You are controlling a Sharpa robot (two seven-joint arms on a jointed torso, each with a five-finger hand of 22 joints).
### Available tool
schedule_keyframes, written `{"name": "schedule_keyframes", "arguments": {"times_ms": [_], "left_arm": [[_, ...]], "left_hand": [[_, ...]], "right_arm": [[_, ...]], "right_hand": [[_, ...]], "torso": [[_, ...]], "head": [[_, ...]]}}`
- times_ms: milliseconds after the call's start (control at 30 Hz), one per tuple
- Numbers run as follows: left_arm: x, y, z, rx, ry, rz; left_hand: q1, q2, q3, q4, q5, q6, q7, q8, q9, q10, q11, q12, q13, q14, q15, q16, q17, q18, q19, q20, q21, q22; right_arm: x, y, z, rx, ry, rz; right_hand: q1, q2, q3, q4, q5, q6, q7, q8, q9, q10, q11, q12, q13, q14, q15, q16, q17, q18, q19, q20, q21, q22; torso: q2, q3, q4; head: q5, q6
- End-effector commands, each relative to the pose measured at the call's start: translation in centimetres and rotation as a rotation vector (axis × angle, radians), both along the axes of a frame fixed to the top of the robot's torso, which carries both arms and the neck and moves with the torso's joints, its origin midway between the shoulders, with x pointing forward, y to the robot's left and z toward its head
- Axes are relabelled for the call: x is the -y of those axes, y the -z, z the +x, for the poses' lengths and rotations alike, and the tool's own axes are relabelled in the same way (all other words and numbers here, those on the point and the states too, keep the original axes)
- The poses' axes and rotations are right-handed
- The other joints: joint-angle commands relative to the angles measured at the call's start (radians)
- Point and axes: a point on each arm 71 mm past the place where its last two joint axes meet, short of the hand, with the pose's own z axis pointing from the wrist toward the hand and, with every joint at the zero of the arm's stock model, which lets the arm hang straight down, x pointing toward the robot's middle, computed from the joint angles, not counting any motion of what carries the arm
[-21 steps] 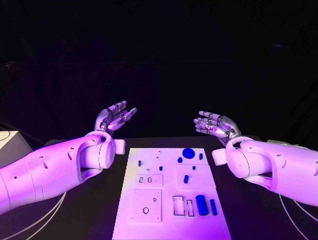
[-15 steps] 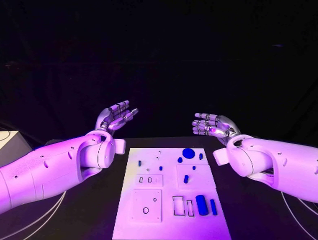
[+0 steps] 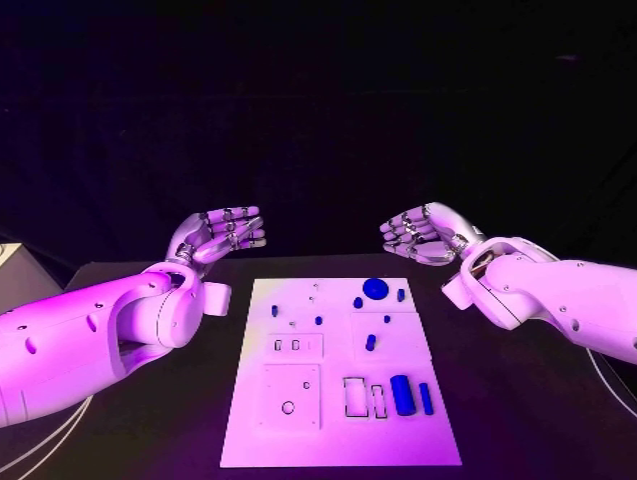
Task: Assemble the parts on the task board
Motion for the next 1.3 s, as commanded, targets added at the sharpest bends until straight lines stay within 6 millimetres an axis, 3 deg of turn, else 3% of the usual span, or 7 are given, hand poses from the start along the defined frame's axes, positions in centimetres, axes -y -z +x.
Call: {"name": "schedule_keyframes", "arguments": {"times_ms": [33, 100, 233, 400, 567, 833, 1300], "left_arm": [[0.5, -0.5, -0.9, 0.021, 0.075, 0.004], [0.4, -0.7, -1.4, 0.019, 0.088, 0.001], [0.3, -1.1, -2.5, 0.014, 0.123, -0.002], [0.5, -1.5, -3.6, 0.011, 0.153, -0.008], [0.8, -1.9, -4.4, 0.009, 0.178, -0.018], [1.0, -2.3, -5.1, 0.008, 0.197, -0.033], [1.1, -2.4, -5.1, 0.003, 0.203, -0.043]], "left_hand": [[-0.014, -0.004, 0.016, -0.005, 0.001, 0.038, 0.034, 0.011, 0.005, 0.027, -0.009, 0.001, 0.0, 0.022, -0.009, 0.009, 0.019, 0.015, 0.026, -0.011, 0.023, 0.009], [-0.018, -0.007, 0.027, -0.009, 0.001, 0.051, 0.031, 0.017, 0.008, 0.046, -0.014, 0.0, 0.001, 0.037, -0.015, 0.015, 0.034, 0.014, 0.041, -0.018, 0.038, 0.016], [-0.028, -0.017, 0.053, -0.015, 0.001, 0.08, 0.024, 0.03, 0.013, 0.09, -0.026, 0.0, 0.003, 0.074, -0.029, 0.035, 0.071, 0.014, 0.071, -0.035, 0.075, 0.034], [-0.043, -0.034, 0.092, -0.027, 0.0, 0.105, 0.014, 0.04, 0.024, 0.134, -0.04, -0.011, 0.004, 0.127, -0.052, 0.085, 0.138, 0.011, 0.116, -0.064, 0.154, 0.077], [-0.057, -0.048, 0.12, -0.046, -0.001, 0.103, 0.009, 0.036, 0.031, 0.142, -0.047, -0.03, 0.003, 0.156, -0.068, 0.153, 0.219, 0.009, 0.134, -0.087, 0.259, 0.143], [-0.085, -0.057, 0.156, -0.079, -0.002, 0.094, 0.005, 0.028, 0.045, 0.095, -0.047, -0.032, -0.001, 0.124, -0.075, 0.302, 0.374, 0.009, 0.075, -0.098, 0.49, 0.304], [-0.092, -0.054, 0.157, -0.087, -0.001, 0.087, 0.006, 0.024, 0.048, 0.069, -0.044, -0.032, -0.002, 0.112, -0.074, 0.332, 0.401, 0.011, 0.046, -0.093, 0.54, 0.34]], "right_arm": [[-0.7, -0.4, -0.4, 0.102, -0.051, -0.211], [-0.8, -0.6, -0.6, 0.119, -0.063, -0.258], [-1.3, -0.7, -0.8, 0.138, -0.084, -0.359], [-1.9, -0.3, -0.8, 0.127, -0.102, -0.501], [-2.5, 0.0, -0.6, 0.143, -0.09, -0.619], [-3.2, 0.9, -0.6, 0.157, -0.076, -0.706], [-4.1, 2.3, -0.6, 0.137, -0.078, -0.751]], "right_hand": [[0.031, -0.015, -0.009, -0.022, -0.009, 0.107, -0.028, 0.028, 0.008, 0.157, -0.056, 0.006, 0.005, 0.256, -0.088, 0.116, 0.072, 0.013, 0.209, -0.092, 0.161, 0.075], [0.033, -0.019, -0.024, -0.026, -0.005, 0.124, -0.04, 0.023, 0.005, 0.188, -0.074, -0.005, 0.003, 0.34, -0.115, 0.176, 0.127, 0.007, 0.252, -0.129, 0.256, 0.135], [0.03, -0.027, -0.024, -0.025, -0.003, 0.141, -0.053, 0.02, 0.005, 0.212, -0.088, -0.005, 0.004, 0.41, -0.133, 0.265, 0.198, 0.009, 0.287, -0.148, 0.342, 0.19], [0.003, -0.059, 0.028, 0.004, 0.012, 0.153, -0.063, 0.006, 0.008, 0.225, -0.097, -0.006, 0.006, 0.417, -0.145, 0.57, 0.403, 0.004, 0.328, -0.156, 0.503, 0.314], [-0.011, -0.093, 0.065, 0.034, 0.006, 0.145, -0.061, -0.001, 0.022, 0.22, -0.094, -0.006, 0.007, 0.438, -0.135, 1.039, 0.872, -0.061, 0.455, -0.154, 0.916, 0.817], [-0.014, -0.13, 0.064, 0.039, -0.011, 0.122, -0.054, -0.012, 0.026, 0.185, -0.085, -0.007, 0.005, 0.429, -0.128, 1.126, 0.947, -0.082, 0.484, -0.142, 1.029, 0.959], [-0.024, -0.137, 0.017, 0.055, -0.017, 0.107, -0.049, -0.021, 0.03, 0.134, -0.077, -0.007, 0.005, 0.418, -0.12, 1.155, 0.956, -0.08, 0.478, -0.131, 1.043, 0.975]], "torso": [[0.03, -0.0002, 0.0095], [0.037, -0.0006, 0.0118], [0.057, -0.0042, 0.0207], [0.078, -0.0082, 0.032], [0.096, -0.0101, 0.0396], [0.113, -0.012, 0.0449], [0.123, -0.0123, 0.0462]], "head": [[-0.01, 0.002], [-0.013, 0.004], [-0.023, 0.007], [-0.034, 0.012], [-0.046, 0.012], [-0.057, 0.01], [-0.062, 0.022]]}}
